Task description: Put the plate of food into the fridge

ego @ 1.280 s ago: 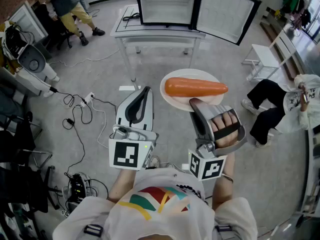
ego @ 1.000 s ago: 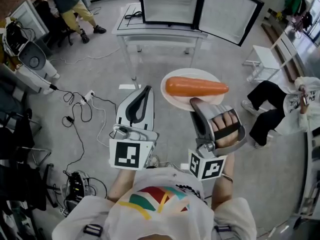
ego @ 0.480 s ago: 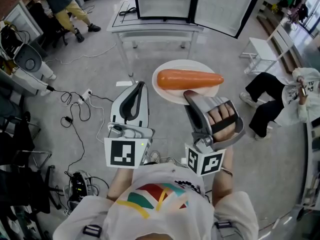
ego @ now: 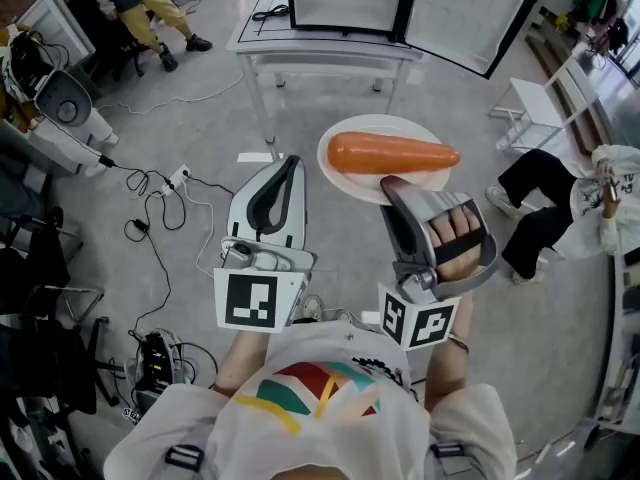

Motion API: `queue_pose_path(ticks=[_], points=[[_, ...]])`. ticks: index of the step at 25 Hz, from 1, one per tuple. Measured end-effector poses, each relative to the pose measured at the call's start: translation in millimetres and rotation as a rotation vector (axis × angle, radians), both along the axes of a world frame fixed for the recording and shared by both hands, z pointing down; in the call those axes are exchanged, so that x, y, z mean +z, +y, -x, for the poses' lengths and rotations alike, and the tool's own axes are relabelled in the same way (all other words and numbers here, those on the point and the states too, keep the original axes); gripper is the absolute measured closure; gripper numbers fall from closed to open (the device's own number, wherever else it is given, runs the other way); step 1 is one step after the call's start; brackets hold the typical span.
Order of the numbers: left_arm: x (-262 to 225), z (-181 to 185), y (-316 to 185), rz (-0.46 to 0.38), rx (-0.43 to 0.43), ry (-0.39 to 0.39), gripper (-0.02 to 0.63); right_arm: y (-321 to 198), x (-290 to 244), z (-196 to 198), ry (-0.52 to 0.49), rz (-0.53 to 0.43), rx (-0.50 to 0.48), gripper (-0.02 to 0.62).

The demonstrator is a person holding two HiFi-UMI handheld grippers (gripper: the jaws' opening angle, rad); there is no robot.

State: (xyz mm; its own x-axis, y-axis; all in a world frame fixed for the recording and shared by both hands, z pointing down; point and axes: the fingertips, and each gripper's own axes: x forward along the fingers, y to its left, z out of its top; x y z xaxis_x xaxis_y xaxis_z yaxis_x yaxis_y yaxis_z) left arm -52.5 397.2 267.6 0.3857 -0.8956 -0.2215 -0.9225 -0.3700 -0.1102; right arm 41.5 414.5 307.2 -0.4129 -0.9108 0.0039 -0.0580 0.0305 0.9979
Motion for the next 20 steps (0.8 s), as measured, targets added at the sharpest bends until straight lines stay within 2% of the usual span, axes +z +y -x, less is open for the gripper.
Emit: queue_pose_path(ticks=[20], points=[[9.5, 54.4, -22.4, 0.019, 0.01, 0.022, 0.6, -21.6, 7.2, 46.1, 0.014, 0.018, 0.025, 0.549]])
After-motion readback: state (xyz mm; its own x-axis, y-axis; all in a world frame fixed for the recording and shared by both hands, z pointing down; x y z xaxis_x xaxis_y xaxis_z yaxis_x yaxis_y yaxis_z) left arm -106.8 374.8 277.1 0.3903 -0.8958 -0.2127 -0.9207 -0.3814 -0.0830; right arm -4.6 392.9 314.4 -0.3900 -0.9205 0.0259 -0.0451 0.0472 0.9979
